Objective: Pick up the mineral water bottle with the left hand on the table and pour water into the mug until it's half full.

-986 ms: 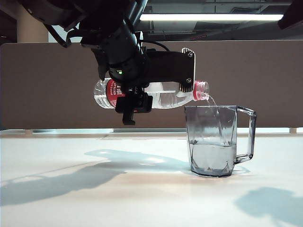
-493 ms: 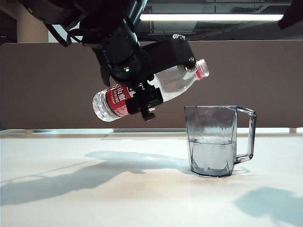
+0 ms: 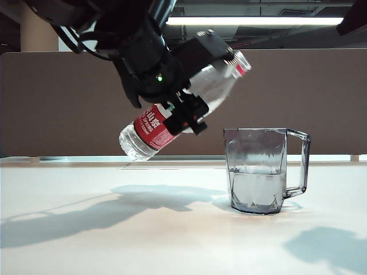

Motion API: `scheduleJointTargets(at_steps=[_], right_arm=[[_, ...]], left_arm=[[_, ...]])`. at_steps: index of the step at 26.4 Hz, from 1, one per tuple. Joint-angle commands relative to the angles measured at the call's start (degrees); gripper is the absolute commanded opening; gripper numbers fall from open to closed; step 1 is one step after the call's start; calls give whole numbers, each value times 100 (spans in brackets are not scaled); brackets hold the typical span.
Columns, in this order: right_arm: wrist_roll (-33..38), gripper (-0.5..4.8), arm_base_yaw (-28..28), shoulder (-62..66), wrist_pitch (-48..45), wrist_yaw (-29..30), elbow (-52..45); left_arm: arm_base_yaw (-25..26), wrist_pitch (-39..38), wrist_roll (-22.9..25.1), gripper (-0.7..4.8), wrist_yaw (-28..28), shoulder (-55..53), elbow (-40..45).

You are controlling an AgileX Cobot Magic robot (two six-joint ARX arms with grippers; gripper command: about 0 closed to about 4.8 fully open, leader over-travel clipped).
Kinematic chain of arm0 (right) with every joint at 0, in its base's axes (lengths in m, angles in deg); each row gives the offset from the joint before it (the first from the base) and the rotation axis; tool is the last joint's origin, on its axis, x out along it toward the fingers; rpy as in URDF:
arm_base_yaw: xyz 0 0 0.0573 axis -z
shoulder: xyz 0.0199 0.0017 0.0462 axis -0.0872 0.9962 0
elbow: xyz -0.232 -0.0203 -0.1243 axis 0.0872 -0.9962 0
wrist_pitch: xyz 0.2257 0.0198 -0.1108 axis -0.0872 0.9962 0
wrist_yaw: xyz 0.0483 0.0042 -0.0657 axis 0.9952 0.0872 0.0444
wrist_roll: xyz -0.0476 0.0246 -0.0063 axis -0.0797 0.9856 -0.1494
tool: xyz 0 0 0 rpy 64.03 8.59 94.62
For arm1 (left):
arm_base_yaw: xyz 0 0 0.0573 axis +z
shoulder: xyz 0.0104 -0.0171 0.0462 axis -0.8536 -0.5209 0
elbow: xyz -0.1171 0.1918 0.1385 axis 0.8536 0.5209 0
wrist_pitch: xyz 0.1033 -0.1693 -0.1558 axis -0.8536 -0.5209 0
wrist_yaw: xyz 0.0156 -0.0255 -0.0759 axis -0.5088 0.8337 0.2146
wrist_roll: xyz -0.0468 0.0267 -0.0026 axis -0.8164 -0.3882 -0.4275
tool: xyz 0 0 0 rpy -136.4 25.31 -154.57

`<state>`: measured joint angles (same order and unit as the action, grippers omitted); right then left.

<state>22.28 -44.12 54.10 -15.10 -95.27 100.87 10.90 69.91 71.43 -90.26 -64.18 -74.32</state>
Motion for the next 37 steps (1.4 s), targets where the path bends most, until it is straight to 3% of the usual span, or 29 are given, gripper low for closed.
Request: scheduleJointTargets(at_steps=[1, 5, 12, 26, 31, 37], right_arm=[[7, -5, 2, -11, -57, 9, 24], [7, -5, -4, -11, -55, 11, 24], [4, -5, 2, -9, -50, 72, 24], [4, -5, 2, -9, 35, 72, 24], [4, -5, 2, -9, 42, 72, 24], [4, -5, 2, -9, 68, 72, 24]], left_arm=[[111, 35, -656, 272, 164, 212, -44], [385, -245, -1764, 272, 885, 511, -42], [931, -382, -2734, 272, 1862, 811, 9], [1622, -391, -3091, 272, 3812, 931, 57], [1770, -136, -3237, 272, 3786, 938, 258], [1814, 984, -3775, 272, 3738, 1034, 1082]])
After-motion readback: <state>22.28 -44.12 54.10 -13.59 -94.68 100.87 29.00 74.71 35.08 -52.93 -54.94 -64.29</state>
